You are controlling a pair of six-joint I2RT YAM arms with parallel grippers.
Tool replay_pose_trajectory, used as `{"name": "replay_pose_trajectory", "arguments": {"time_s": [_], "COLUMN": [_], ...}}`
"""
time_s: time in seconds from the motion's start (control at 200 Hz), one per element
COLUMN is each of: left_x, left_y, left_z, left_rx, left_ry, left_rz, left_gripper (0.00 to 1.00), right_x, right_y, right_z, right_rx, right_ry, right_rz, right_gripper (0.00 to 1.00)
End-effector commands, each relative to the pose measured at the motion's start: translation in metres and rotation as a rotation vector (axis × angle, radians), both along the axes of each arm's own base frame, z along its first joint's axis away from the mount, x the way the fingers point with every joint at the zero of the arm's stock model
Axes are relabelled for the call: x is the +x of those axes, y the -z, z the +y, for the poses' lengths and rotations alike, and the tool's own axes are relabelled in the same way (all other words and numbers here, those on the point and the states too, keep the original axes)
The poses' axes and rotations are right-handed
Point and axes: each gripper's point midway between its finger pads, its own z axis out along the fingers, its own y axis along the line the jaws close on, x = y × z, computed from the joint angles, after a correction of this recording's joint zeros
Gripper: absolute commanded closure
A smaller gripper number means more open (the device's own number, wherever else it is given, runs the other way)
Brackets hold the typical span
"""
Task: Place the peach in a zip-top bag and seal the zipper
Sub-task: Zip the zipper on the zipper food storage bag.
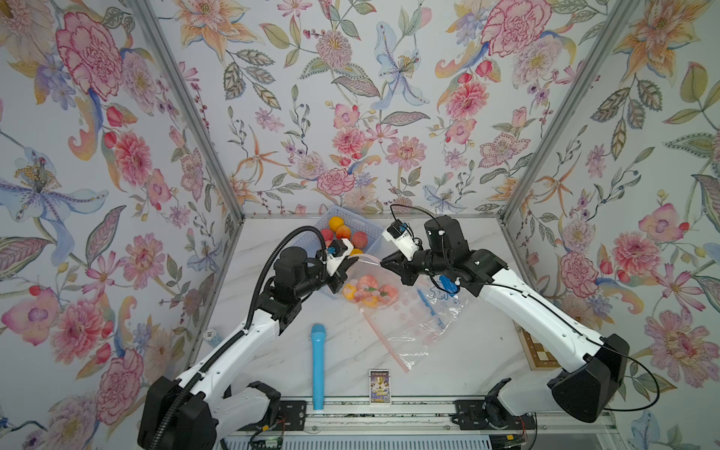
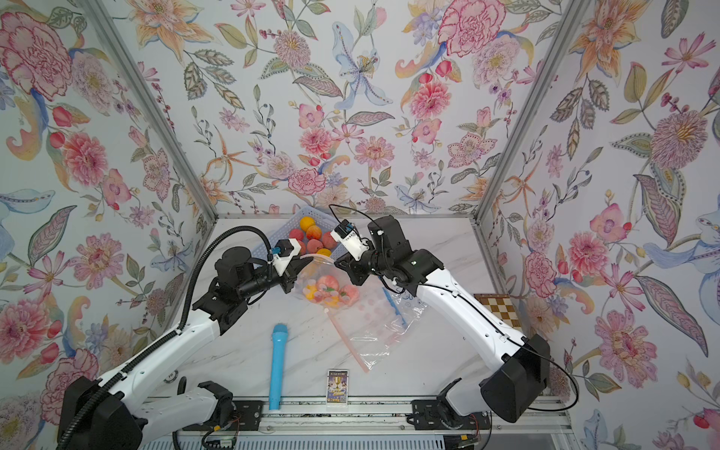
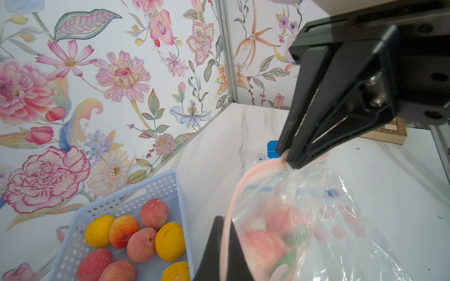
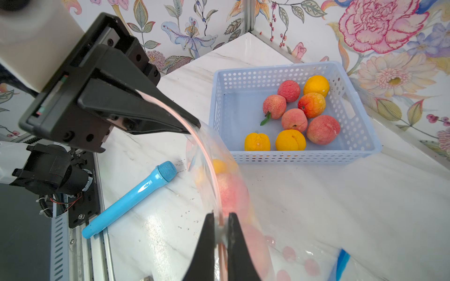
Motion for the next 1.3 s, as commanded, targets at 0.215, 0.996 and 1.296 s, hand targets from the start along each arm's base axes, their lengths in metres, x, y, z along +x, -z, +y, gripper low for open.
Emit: {"name": "replay_pose_trajectory", "arguments": {"time_s": [0.215,0.996,1.296], "left_x": [0.02,0.046,0.041], "left_y": [-0.017,-0.019,-0.022], "left_z": [0.039,0.117,0.131], "left_rx": [-0.046,-0.154,-0.189], "left_ry": [-0.235,-0.599,-0.603], "left_rz": [-0.045,-0.012,-0.017], "left_gripper": [1.0,1.0,1.0], "right_x": [0.003,0.005,0.006], "right_y": [0.014,0.023,0.025], "right_z": [-0.009,-0.01,-0.012], "right_rx": [-0.039,-0.052,-0.056], "right_ry": [0.04,0.047,0.054], "right_rz": [0.042,0.061,0.066], "right_gripper": [0.99,0.99,0.99]}}
